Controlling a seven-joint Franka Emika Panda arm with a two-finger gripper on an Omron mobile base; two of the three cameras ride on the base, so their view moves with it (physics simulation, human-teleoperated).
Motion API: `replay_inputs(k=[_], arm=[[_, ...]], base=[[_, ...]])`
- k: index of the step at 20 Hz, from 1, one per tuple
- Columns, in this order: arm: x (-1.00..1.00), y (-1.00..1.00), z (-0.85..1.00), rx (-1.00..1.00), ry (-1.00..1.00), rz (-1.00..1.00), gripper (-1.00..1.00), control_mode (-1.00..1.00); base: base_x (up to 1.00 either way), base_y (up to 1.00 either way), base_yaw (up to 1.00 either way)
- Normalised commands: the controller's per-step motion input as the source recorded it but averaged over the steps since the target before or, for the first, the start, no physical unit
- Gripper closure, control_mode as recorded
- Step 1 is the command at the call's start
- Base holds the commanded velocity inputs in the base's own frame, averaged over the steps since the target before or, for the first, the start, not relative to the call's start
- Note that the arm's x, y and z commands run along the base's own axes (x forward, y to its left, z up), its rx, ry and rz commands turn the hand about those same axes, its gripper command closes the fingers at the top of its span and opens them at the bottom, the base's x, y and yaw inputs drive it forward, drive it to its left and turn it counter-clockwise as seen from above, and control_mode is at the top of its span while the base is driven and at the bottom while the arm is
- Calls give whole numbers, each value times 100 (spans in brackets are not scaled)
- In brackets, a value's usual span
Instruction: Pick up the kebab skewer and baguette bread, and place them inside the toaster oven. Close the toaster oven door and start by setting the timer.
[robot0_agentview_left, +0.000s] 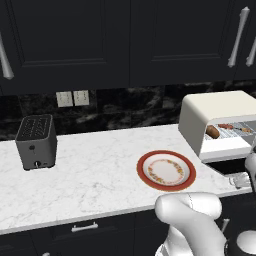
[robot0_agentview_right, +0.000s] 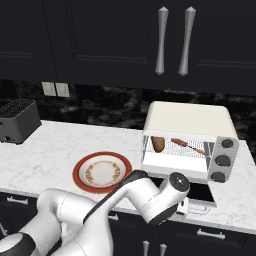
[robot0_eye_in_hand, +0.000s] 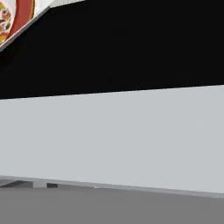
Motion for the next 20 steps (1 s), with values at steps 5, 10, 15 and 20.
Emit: replay_inputs(k=[5,10,15,20], arm=[[100,24,29,0,-20,0,-100,-100],[100,52,3,0,-27,0,-100,-100],[100,75,0,0,-36,0,-100,-100],[100,74,0,-1,-37,0,-100,-100]], base=[[0,0,0],[0,0,0],[0,0,0],[0,0,0]])
